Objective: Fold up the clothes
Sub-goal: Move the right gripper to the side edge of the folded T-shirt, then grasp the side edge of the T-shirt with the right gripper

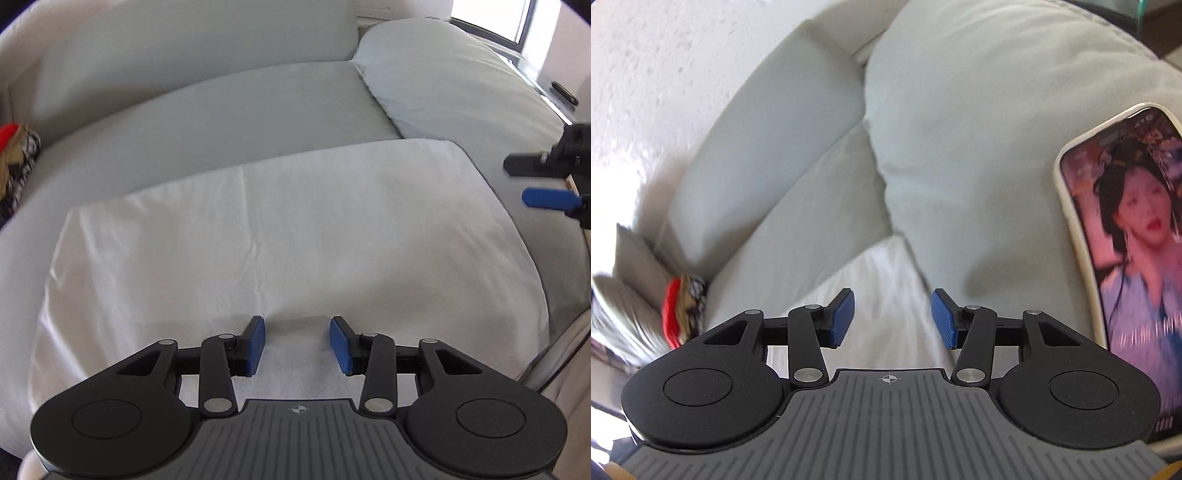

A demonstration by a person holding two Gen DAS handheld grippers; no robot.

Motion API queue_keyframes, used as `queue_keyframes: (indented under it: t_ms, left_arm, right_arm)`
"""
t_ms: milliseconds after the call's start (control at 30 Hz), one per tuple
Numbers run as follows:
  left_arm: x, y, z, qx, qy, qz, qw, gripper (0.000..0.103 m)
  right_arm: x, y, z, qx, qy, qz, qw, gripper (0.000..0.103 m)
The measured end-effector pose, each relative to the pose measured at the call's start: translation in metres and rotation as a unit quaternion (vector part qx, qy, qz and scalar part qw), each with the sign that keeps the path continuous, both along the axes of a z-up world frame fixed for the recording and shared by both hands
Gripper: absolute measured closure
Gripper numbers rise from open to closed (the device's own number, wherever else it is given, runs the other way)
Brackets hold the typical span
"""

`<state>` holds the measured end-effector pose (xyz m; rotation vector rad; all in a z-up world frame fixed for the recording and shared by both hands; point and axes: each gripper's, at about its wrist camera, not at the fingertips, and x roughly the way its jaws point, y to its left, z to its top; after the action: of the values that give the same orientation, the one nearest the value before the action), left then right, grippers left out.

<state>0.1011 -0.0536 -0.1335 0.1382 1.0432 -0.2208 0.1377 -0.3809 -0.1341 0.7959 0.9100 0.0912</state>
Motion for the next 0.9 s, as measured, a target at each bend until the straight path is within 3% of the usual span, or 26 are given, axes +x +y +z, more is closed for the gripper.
queue_keyframes:
  t_ms: [133, 367, 500, 700, 900]
  left_arm:
    - [0.006, 0.008, 0.0, -0.024, 0.016, 0.007, 0.9995, 0.062]
    - [0.008, 0.006, 0.0, -0.024, 0.021, 0.007, 0.9995, 0.061]
    - [0.009, 0.011, 0.001, -0.034, 0.023, 0.006, 0.9991, 0.061]
    - [0.009, 0.012, 0.0, -0.038, 0.021, 0.003, 0.999, 0.06]
    - [0.007, 0.012, -0.003, -0.041, 0.02, 0.001, 0.999, 0.06]
  right_arm:
    - [0.033, -0.013, -0.021, 0.056, 0.004, -0.002, 0.998, 0.052]
    - [0.076, 0.007, -0.035, 0.033, 0.037, 0.023, 0.998, 0.053]
    - [0.081, 0.006, -0.041, 0.064, 0.044, 0.034, 0.996, 0.055]
    - [0.087, 0.002, -0.049, 0.114, 0.051, 0.046, 0.991, 0.069]
    - [0.101, 0.009, -0.062, 0.145, 0.048, 0.03, 0.988, 0.069]
